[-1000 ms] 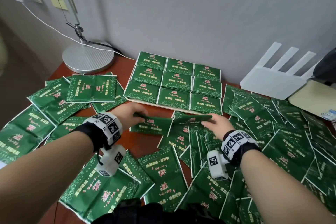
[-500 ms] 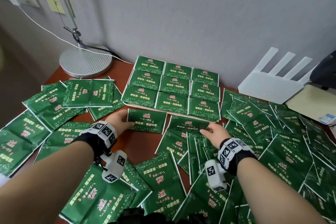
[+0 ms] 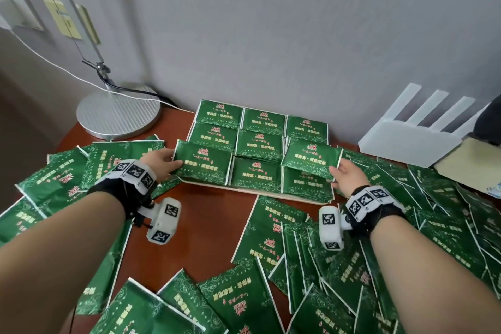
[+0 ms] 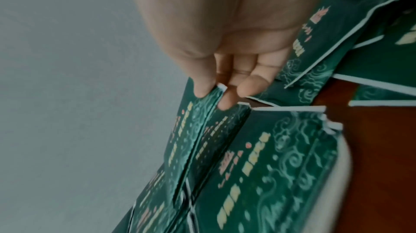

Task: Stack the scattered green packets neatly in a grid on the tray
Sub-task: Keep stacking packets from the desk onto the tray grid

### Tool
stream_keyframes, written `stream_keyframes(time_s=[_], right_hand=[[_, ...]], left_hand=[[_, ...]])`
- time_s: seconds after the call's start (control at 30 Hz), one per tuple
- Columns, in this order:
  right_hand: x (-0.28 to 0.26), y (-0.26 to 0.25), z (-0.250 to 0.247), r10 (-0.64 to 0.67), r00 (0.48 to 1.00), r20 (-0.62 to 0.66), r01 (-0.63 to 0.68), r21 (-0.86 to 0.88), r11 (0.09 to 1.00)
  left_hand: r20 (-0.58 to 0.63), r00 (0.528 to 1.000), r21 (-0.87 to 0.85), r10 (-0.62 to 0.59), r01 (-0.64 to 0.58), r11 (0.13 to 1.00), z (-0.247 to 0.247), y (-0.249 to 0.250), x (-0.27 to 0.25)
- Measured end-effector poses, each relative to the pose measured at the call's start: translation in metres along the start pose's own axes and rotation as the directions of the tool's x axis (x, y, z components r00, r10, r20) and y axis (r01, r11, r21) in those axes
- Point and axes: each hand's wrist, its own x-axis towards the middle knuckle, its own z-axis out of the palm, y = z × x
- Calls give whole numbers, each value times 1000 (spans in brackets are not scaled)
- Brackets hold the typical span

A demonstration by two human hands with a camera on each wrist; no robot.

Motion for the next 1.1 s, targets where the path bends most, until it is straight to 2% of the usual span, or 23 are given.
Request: stream_keyframes(time_s=[0.1, 0.17, 0.27, 0.43, 0.6, 0.83, 1.1], right_hand=[[28, 4, -2, 43, 999, -33, -44, -45, 998], [43, 8, 0, 89, 995, -36, -91, -67, 994], [57, 9, 4, 137, 989, -52, -140, -47, 989], [67, 13, 11, 187, 976, -111, -186, 21, 982], [68, 16, 5, 199, 968, -154, -206, -30, 978], [74, 17, 11, 197, 963, -183, -193, 39, 980], [73, 21, 11, 225, 956, -187, -214, 79, 974]], left_hand=[[-5, 998, -48, -55, 54, 997, 1, -5, 17], [-28, 998, -10, -59, 59, 998, 3, -8, 24], [-22, 997, 41, -80, 81, 996, 3, -11, 30], [26, 994, 6, -102, 102, 995, 1, -11, 34], [20, 994, -12, -110, 110, 994, -1, -7, 33], [38, 986, -70, -160, 162, 984, 1, 0, 33], [8, 988, 47, -156, 156, 987, 1, -2, 37]])
